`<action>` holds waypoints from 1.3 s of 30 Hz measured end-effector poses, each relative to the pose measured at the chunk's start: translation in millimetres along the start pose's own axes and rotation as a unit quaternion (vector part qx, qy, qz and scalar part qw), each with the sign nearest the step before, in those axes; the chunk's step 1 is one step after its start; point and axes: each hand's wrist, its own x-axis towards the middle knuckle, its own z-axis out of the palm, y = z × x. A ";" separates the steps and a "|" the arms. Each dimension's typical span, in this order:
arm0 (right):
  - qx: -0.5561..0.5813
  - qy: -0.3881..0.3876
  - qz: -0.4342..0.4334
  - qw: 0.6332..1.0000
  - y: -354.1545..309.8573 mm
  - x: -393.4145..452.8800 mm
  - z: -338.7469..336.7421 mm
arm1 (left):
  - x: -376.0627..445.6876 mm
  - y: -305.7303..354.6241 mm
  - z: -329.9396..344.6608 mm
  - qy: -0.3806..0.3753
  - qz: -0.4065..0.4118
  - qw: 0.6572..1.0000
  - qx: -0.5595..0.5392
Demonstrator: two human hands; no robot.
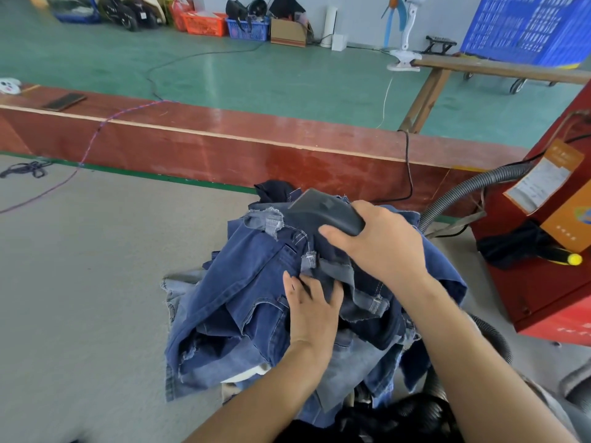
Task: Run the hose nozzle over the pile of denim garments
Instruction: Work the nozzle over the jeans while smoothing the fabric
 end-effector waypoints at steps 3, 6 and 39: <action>-0.016 -0.056 0.020 0.998 11.8 -2.6 -6.0 | -0.6 -4.8 -2.9 0.047 -0.029 0.992 -0.113; -0.064 -0.120 0.027 0.990 23.7 -6.7 -3.3 | -4.2 -19.4 -8.6 0.133 -0.098 0.933 -0.318; -0.043 -0.146 0.183 0.971 84.5 -25.2 -59.1 | 7.1 10.7 -2.2 -0.058 0.052 0.987 -0.139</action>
